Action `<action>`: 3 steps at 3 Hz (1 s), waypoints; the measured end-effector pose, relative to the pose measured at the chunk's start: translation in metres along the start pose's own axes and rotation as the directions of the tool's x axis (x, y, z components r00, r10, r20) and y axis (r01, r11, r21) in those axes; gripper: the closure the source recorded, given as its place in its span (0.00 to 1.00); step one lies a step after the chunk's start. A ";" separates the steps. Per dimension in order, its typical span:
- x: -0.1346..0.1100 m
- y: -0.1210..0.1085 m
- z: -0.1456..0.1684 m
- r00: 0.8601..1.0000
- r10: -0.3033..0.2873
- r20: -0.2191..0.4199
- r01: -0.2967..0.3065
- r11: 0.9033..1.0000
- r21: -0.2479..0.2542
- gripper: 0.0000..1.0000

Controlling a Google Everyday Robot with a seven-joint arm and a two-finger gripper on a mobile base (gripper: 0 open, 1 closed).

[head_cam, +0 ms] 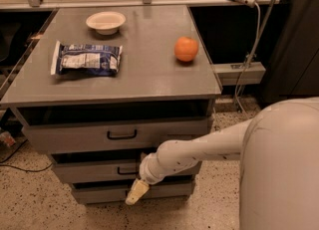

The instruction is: Open middle drawer

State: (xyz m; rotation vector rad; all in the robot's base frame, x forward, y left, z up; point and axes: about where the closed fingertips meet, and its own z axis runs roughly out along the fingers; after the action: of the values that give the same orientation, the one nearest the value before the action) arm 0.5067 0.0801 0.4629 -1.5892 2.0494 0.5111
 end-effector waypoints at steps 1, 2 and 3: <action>-0.003 -0.009 0.006 1.000 -0.020 0.006 0.020 1.000 0.003 0.00; 0.000 -0.010 0.017 1.000 -0.027 0.005 0.027 1.000 -0.009 0.00; 0.006 -0.004 0.034 1.000 -0.026 -0.003 0.026 0.999 -0.039 0.00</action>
Offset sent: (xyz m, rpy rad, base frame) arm 0.0163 0.0097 -0.0247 0.0024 -0.0058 0.0381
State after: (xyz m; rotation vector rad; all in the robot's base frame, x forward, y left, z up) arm 0.5146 0.0935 0.4315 -1.6383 2.0298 0.5421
